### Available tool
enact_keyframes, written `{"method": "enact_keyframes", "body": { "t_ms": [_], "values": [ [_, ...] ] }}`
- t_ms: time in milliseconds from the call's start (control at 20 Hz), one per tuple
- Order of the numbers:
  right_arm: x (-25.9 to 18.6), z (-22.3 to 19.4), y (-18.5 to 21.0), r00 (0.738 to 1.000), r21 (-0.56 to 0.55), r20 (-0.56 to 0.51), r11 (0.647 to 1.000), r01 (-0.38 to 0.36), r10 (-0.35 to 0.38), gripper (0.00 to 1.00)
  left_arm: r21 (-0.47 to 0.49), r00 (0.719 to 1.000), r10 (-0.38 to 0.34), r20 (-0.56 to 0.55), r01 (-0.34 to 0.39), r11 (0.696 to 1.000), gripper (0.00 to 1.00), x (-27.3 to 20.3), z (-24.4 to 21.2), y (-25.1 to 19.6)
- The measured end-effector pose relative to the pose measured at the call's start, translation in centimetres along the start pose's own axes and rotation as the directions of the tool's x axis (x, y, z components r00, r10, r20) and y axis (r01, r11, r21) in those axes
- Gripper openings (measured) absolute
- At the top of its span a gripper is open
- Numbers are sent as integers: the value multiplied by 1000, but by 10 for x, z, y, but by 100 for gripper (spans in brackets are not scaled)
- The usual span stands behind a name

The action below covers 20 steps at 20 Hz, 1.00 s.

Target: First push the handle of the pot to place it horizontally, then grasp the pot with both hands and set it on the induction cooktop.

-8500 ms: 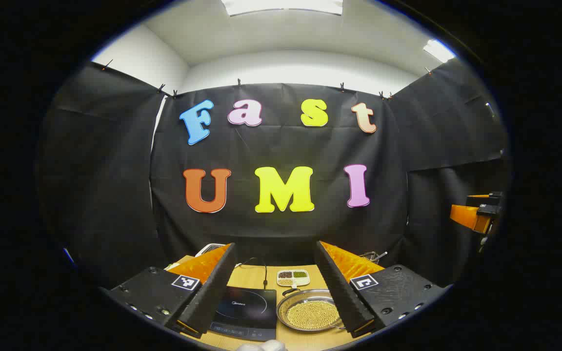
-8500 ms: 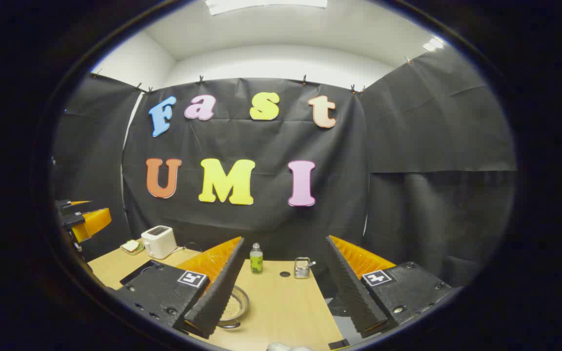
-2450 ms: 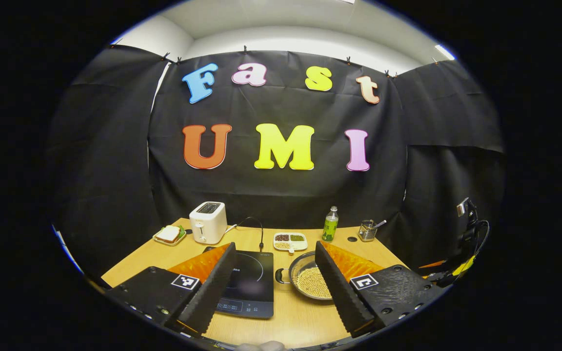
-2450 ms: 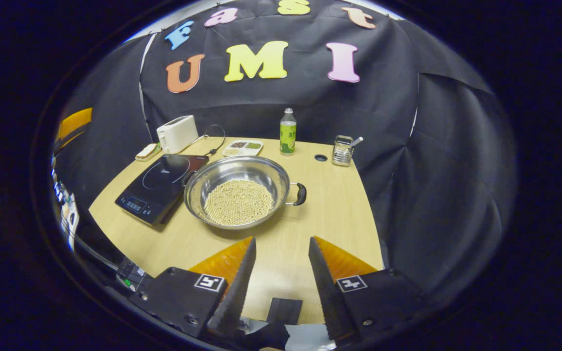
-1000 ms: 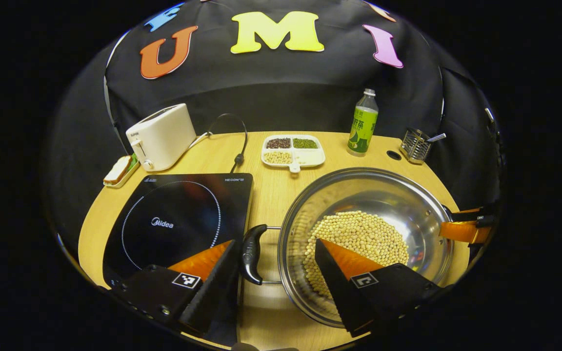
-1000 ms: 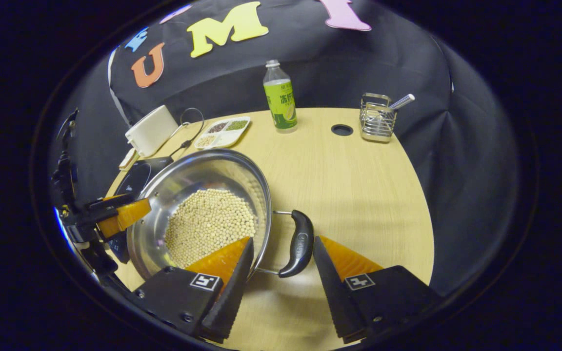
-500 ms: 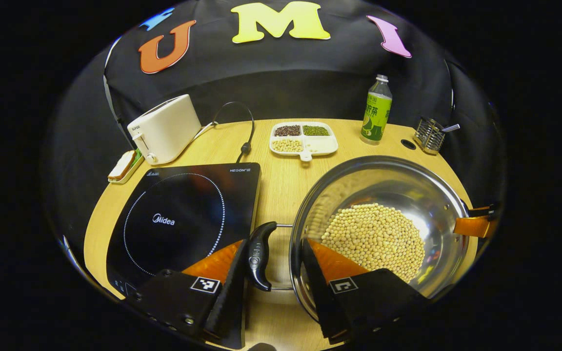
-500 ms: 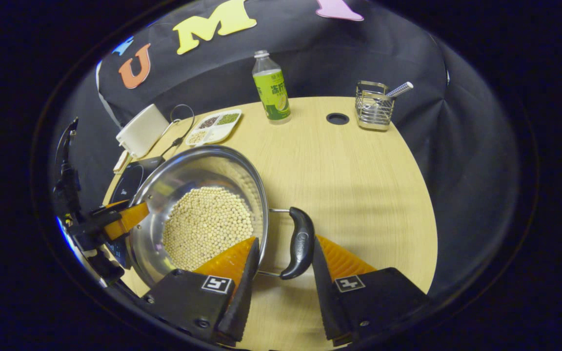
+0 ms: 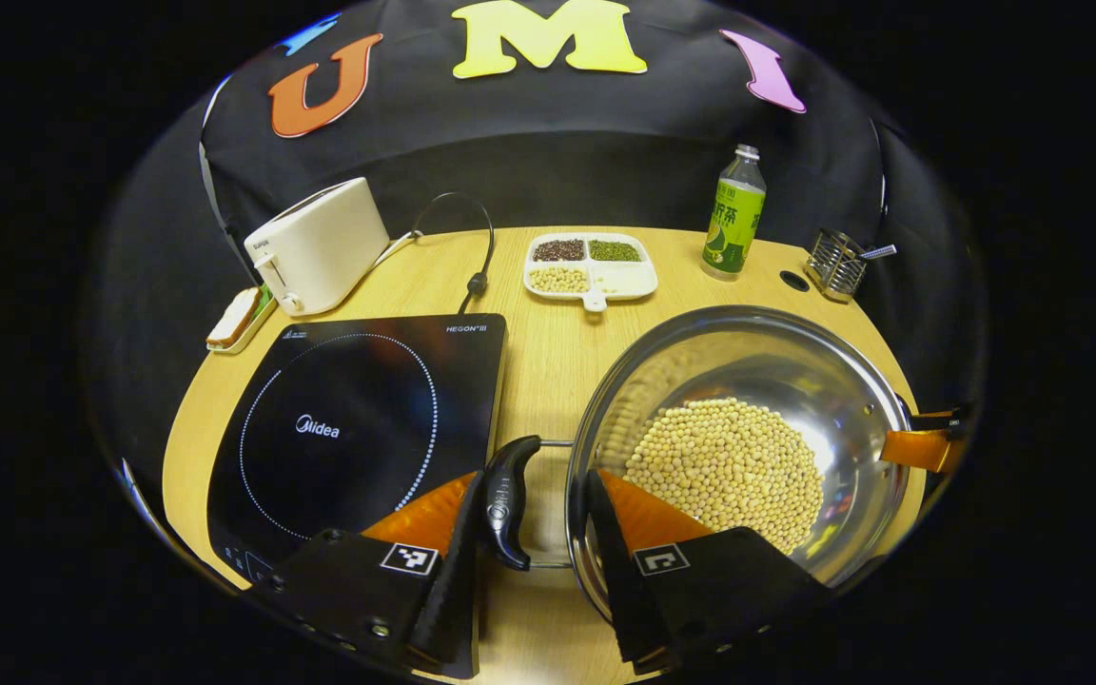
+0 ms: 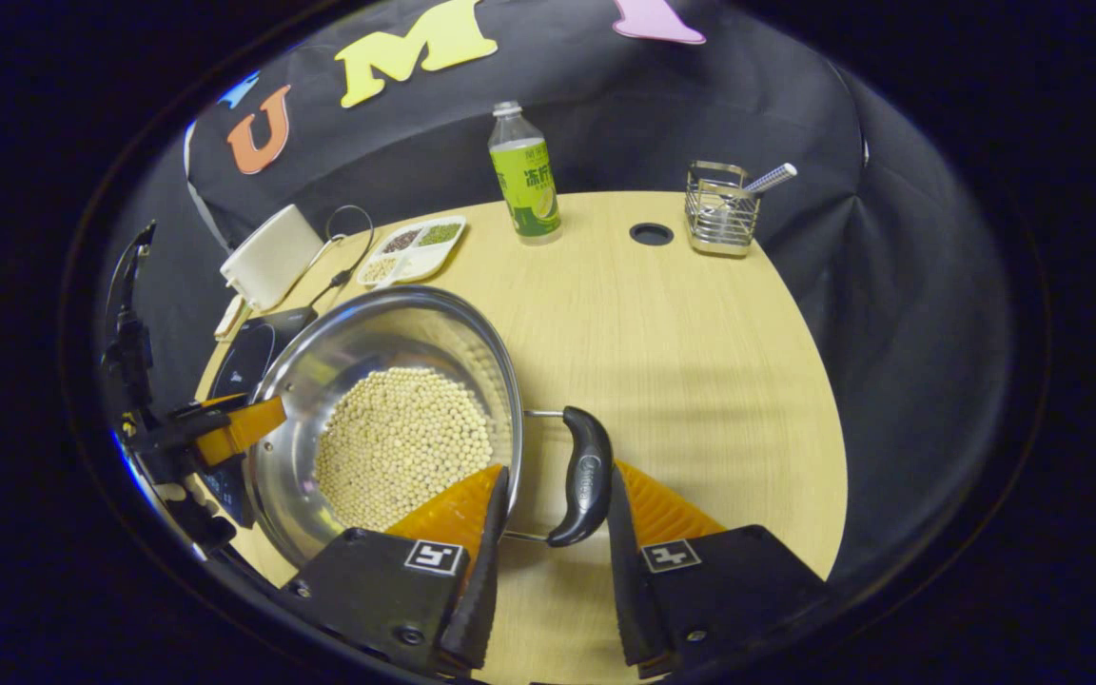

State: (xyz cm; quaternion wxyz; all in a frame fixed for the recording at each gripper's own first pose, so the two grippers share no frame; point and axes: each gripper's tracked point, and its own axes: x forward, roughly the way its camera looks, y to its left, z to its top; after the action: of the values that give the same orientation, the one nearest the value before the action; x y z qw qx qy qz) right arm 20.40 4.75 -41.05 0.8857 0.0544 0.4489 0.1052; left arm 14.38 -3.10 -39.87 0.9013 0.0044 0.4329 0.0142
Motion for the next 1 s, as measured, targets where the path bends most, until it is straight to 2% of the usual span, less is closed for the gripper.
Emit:
{"method": "enact_keyframes", "body": {
  "t_ms": [150,500,850,900,1000],
  "values": [
    [-14,-7,7,1000,25,9,1000,10,-11,52,13,999,-34,34,34,999,60,-15,7,4],
    [-50,-6,45,998,25,60,999,29,-31,52,17,995,-65,77,64,998,60,-47,20,33],
    [-65,-2,98,996,21,91,1000,20,-22,52,16,992,-54,115,52,999,60,-68,29,80],
    [-65,0,107,995,24,94,1000,16,-18,54,14,992,-49,117,48,999,60,-70,30,88],
    [-64,0,124,996,19,93,1000,9,-10,52,15,992,-41,119,40,999,60,-74,32,102]
  ]
}}
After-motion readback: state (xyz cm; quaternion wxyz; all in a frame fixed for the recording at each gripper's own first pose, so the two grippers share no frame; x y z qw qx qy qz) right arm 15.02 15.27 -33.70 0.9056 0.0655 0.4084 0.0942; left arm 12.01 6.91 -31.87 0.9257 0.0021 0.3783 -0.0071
